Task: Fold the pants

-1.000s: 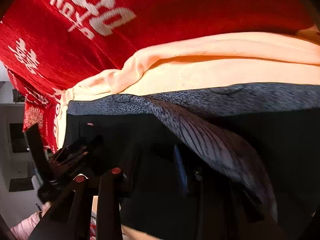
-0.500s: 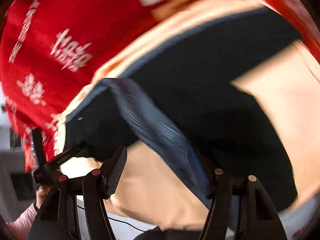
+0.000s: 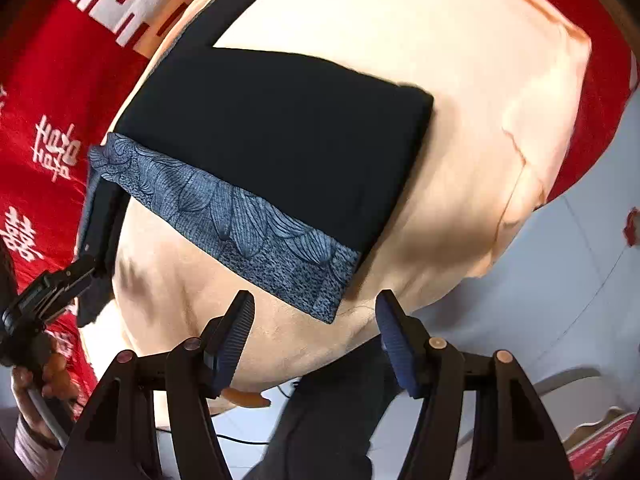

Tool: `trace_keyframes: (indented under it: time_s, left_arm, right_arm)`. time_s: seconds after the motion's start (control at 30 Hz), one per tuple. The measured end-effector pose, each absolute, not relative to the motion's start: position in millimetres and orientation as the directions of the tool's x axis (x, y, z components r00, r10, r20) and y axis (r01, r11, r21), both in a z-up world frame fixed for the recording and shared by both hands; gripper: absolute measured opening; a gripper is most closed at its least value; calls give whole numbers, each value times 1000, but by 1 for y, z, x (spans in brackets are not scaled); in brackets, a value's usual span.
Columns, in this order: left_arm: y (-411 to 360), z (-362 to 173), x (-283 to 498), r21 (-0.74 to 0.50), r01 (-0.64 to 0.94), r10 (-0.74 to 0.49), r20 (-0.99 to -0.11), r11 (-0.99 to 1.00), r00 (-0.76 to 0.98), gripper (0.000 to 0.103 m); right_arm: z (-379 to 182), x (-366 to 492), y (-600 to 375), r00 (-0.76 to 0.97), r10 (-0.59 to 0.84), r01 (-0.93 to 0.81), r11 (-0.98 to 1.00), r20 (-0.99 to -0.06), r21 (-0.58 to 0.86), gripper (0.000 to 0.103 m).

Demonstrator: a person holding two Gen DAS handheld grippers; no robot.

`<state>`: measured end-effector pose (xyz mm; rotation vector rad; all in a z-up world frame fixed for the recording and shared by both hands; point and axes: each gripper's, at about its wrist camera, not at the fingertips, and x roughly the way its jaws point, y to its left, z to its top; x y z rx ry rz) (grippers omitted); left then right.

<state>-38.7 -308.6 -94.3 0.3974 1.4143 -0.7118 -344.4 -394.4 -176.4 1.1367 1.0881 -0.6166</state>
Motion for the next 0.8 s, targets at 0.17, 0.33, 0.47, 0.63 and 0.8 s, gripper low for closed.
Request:
trace_keyframes:
  time_s: [0.17, 0.33, 0.47, 0.63, 0.8]
  left_arm:
    - [-328, -90, -61, -221, 683, -262, -964, 696, -45, 70]
    - [-363, -109, -68, -291, 673, -285, -951, 681, -122, 70]
    - [-387, -127, -77, -315, 653, -276, -947, 689, -165, 70]
    - [-405, -135, -86, -343, 612, -279, -939, 712, -202, 70]
    - [-415, -132, -91, -356, 612, -280, -934, 706, -221, 57]
  right_arm:
    - [-186, -343, -394, 442, 142, 819, 339, -886, 463, 67]
    - [-190, -347, -398, 476, 178, 785, 354, -861, 508, 67]
    - [-199, -355, -405, 514, 226, 758, 331, -827, 562, 59]
    - [-199, -360, -412, 568, 289, 716, 287, -771, 636, 42]
    - [-199, -361, -422, 542, 373, 723, 251, -753, 644, 6]
